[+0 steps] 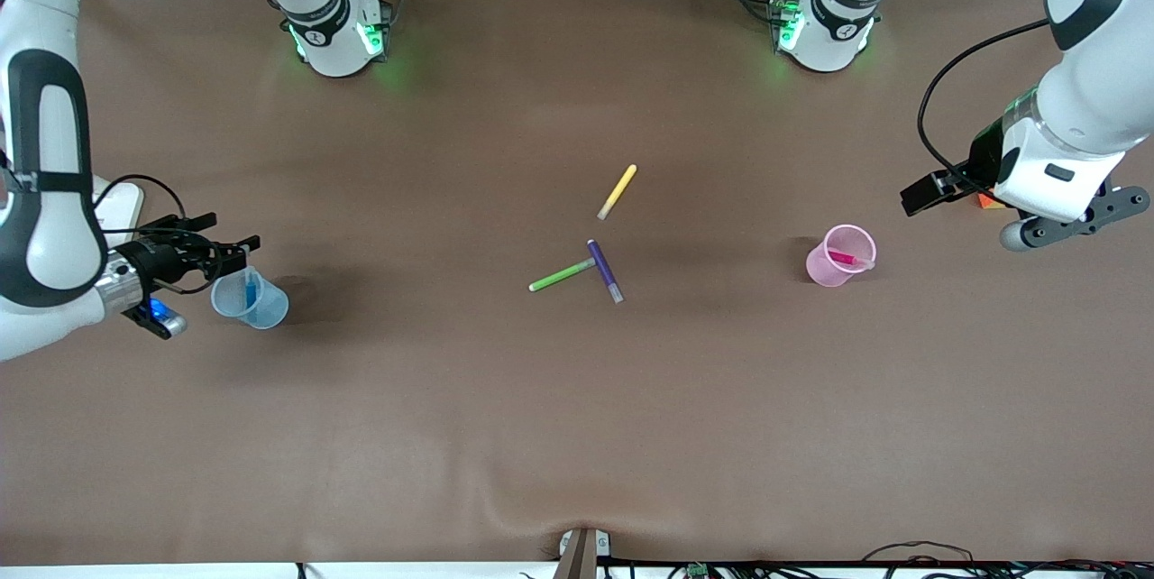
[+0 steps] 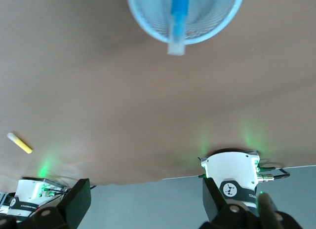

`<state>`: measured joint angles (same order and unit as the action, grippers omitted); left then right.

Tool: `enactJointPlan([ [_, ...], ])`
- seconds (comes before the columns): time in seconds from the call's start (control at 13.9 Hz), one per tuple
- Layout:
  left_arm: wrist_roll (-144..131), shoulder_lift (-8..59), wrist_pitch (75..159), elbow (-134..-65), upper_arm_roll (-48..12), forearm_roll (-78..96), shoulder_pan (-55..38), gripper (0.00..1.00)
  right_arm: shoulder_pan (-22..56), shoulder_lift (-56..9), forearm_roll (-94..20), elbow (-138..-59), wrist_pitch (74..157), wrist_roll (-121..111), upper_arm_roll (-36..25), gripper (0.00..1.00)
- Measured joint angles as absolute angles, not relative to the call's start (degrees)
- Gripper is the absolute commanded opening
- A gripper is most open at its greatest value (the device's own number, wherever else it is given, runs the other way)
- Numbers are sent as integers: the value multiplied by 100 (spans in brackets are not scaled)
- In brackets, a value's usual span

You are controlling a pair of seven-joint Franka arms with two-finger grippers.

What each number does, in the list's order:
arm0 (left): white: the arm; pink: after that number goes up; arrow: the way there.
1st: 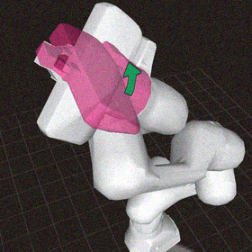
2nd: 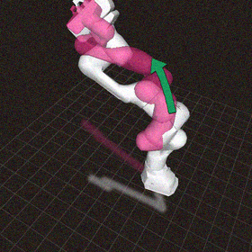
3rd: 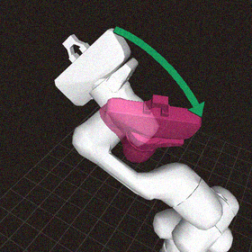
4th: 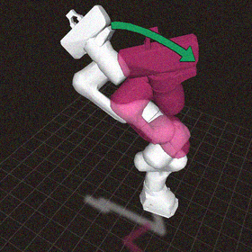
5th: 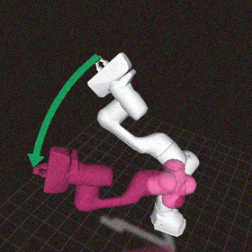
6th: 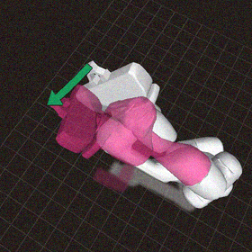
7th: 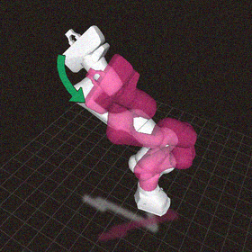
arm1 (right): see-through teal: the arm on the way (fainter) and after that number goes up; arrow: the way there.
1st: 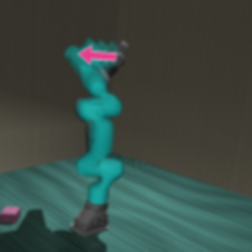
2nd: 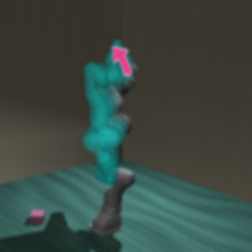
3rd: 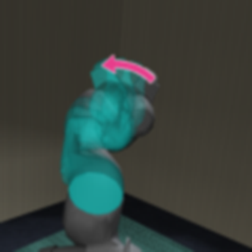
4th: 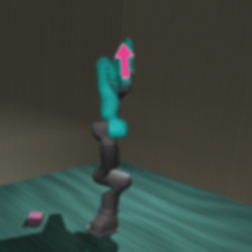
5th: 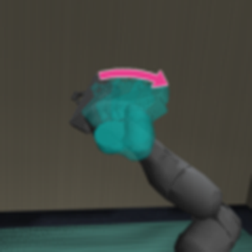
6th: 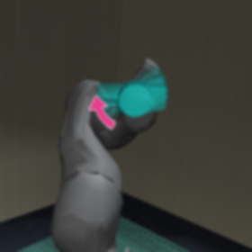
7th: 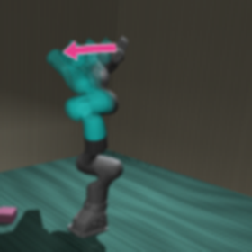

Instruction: Place pink and blue markers in matching cups

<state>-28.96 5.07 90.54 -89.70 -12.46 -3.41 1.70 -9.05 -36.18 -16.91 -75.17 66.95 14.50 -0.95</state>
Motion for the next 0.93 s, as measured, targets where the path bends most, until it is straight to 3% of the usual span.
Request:
enactJointPlan([
  [0.65,-2014,125,8949,-8946,-1145,-341,278,100,-687,-3500,-1707,-6147,6059,1426,85,100],
  [0.93,-1459,-266,8869,-9339,-517,-341,-99,100,-490,-3122,-1707,-5919,6053,1422,88,100],
])
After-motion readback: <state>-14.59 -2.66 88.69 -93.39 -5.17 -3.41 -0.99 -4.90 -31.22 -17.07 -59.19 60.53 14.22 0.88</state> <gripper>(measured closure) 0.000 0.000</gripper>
